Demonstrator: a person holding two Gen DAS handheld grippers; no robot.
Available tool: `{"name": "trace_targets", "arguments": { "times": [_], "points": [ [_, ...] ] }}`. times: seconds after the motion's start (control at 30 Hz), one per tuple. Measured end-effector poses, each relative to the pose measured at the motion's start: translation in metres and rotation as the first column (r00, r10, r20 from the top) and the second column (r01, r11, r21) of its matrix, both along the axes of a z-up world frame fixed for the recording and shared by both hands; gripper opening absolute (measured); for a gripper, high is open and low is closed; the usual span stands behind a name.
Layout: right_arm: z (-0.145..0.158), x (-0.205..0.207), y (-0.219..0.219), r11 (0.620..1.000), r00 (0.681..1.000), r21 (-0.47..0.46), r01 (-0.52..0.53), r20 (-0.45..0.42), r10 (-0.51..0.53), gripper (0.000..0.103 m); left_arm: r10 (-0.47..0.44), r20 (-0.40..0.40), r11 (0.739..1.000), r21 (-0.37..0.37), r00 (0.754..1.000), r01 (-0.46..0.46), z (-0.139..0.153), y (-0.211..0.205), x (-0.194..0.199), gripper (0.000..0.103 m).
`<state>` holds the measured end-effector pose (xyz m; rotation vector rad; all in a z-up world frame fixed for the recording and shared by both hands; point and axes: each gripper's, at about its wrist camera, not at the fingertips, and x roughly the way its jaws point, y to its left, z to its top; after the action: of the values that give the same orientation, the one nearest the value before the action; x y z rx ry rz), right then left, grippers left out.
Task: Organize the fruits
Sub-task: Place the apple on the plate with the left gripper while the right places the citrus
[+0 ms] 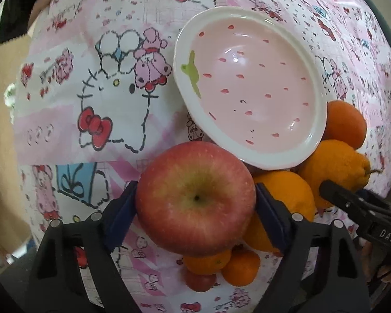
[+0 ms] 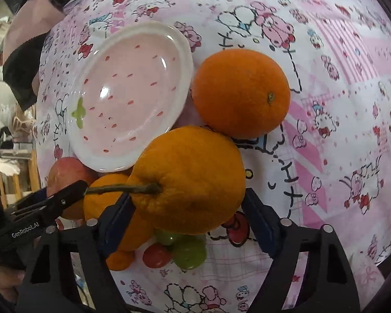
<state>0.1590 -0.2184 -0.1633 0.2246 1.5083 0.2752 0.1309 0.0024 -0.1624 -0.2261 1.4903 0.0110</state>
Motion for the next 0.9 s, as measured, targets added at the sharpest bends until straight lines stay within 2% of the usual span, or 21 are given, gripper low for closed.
{"name": "trace_targets", "arguments": {
  "times": [0.13, 0.33, 0.43, 0.53, 0.67, 0.9],
  "points": [
    [0.011, -0.007, -0.003, 1.000, 0.999, 0.019, -0.015, 0.047, 0.015, 0.076, -0.016, 0.048, 1.000, 0.019, 0.999, 0.015, 0.011, -0.002, -0.001, 0.083],
    [0.048, -0.012, -0.008, 0.995, 0.986, 0.103, -0.015, 0.167, -0.002, 0.075, -0.043, 0.180, 0.998, 0.057, 0.983, 0.033, 0.048, -0.003, -0.003, 0.083],
    [0.063, -0.003, -0.009, 0.990, 0.979, 0.144, -0.007, 0.202, -0.022, 0.075, -0.044, 0.226, 0.998, 0.047, 0.973, 0.034, 0.063, 0.000, 0.003, 0.083],
    [0.069, 0.012, 0.000, 0.989, 0.976, 0.148, -0.012, 0.215, -0.021, 0.075, -0.080, 0.257, 0.996, 0.052, 0.963, 0.069, 0.070, -0.003, 0.019, 0.083],
    [0.064, 0.044, 0.012, 0.989, 0.976, 0.148, -0.005, 0.217, -0.027, 0.075, -0.131, 0.268, 0.991, 0.052, 0.954, 0.122, 0.064, -0.013, 0.041, 0.083],
    [0.039, 0.091, 0.022, 0.993, 0.979, 0.119, -0.002, 0.203, -0.022, 0.075, -0.268, 0.245, 0.960, 0.148, 0.932, 0.237, 0.037, -0.034, 0.074, 0.083]
  ]
}}
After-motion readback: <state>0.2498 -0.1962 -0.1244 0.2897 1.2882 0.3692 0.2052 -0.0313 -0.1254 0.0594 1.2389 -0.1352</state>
